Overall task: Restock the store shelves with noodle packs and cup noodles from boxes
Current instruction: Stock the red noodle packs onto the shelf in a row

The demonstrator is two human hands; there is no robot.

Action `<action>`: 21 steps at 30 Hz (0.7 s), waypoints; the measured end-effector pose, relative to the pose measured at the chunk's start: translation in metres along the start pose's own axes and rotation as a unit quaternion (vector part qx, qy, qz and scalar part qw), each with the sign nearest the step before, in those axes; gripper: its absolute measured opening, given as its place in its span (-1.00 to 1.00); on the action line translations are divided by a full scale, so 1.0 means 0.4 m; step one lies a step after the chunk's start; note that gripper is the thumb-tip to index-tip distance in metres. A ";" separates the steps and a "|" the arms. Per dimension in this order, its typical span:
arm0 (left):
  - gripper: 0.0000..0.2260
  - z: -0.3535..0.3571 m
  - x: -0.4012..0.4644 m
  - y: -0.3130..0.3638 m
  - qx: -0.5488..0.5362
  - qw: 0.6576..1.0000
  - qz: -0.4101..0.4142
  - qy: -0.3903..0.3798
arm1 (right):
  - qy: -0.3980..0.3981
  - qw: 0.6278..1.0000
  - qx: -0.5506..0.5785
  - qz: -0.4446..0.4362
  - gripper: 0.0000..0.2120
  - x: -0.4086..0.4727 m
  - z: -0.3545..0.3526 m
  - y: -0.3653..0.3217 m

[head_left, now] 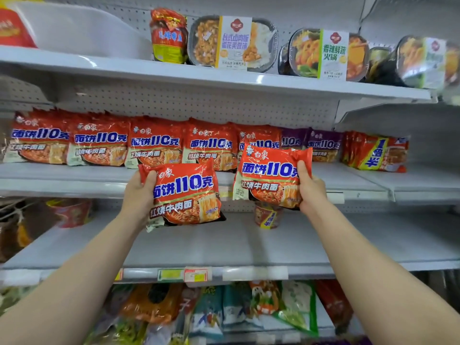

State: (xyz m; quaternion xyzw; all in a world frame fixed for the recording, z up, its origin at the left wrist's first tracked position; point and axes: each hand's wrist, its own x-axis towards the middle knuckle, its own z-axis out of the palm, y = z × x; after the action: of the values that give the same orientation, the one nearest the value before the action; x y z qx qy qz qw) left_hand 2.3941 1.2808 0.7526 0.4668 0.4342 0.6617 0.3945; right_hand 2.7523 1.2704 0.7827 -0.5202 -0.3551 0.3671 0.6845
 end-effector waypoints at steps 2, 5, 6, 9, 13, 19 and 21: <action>-0.80 0.020 0.002 -0.001 0.003 1.000 0.005 -0.003 | -0.005 1.000 -0.001 -0.004 -0.64 0.029 0.010 -0.003; -0.76 0.052 0.000 0.001 0.007 1.000 0.007 -0.005 | -0.020 1.000 0.008 -0.006 -0.66 0.079 0.025 -0.012; -0.76 0.061 0.002 0.006 0.004 1.000 0.006 -0.006 | -0.027 1.000 0.012 -0.006 -0.66 0.098 0.034 -0.017; -0.81 0.085 0.010 0.018 -0.002 1.000 0.003 -0.009 | -0.040 0.999 0.017 -0.002 -0.63 0.158 0.053 -0.032; -0.86 0.107 0.023 0.037 -0.001 1.000 0.011 0.003 | -0.052 0.998 0.016 0.000 -0.63 0.236 0.076 -0.043; -0.76 0.152 0.031 0.036 -0.010 1.000 0.015 0.023 | -0.078 0.997 0.016 0.018 -0.59 0.323 0.093 -0.033; -0.77 0.171 0.035 0.027 -0.014 0.999 0.012 0.028 | -0.082 0.996 0.018 0.026 -0.58 0.356 0.087 -0.026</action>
State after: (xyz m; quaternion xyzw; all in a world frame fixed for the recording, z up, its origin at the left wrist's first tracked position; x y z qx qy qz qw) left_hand 2.4552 1.3044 0.7795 0.4477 0.4304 0.6853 0.3804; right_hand 2.7917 1.4082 0.8148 -0.4851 -0.3894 0.4325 0.6526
